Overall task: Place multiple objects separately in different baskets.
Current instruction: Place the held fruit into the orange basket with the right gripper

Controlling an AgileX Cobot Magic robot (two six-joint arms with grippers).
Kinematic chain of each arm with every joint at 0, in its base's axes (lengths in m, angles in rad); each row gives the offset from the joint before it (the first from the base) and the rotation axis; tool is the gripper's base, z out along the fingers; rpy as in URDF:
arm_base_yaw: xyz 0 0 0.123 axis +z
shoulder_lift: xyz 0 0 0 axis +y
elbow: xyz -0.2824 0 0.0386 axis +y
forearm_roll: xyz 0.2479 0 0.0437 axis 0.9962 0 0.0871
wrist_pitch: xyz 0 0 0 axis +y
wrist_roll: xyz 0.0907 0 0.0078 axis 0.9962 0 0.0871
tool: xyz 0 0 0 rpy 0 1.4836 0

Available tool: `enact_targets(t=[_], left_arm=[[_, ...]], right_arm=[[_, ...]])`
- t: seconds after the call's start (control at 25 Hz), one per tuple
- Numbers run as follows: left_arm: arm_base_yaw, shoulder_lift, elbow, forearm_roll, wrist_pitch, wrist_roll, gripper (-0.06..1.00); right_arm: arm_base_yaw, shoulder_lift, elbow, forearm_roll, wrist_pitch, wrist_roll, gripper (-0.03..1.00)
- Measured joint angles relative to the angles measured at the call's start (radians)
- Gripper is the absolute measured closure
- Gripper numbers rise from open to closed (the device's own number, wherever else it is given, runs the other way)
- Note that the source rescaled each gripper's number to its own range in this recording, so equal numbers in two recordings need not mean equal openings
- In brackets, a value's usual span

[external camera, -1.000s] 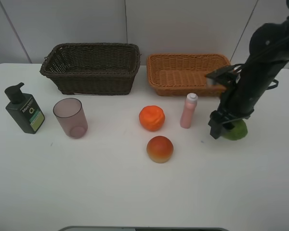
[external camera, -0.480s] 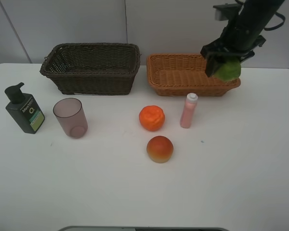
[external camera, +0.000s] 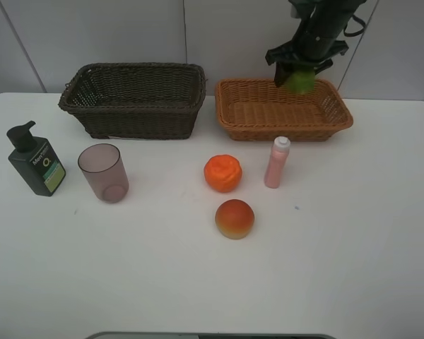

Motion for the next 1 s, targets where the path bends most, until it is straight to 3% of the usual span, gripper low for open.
enact_targets(t=[0.24,0.6,0.64,0.8,0.88,1.0], left_arm=[[0.0,0.0,0.0,0.0,0.0,0.0,0.06],[0.0,0.0,0.0,0.0,0.0,0.0,0.06],[0.0,0.0,0.0,0.0,0.0,0.0,0.06],[0.0,0.0,0.0,0.0,0.0,0.0,0.06],[0.0,0.0,0.0,0.0,0.0,0.0,0.06],[0.0,0.0,0.0,0.0,0.0,0.0,0.06]], right_arm=[[-0.032,0.073,-0.007,0.0,-0.099,0.003,0.56],[-0.04,0.124,-0.007,-0.017,-0.129,0.048,0.55],[-0.04,0.124,-0.007,-0.018,-0.129,0.048,0.5],[-0.04,0.124,-0.009,-0.028,-0.136,0.048,0.1],[-0.04,0.124,-0.009,-0.031,-0.136,0.048,0.01],[-0.04,0.119,-0.009,-0.032,-0.136,0.048,-0.02]])
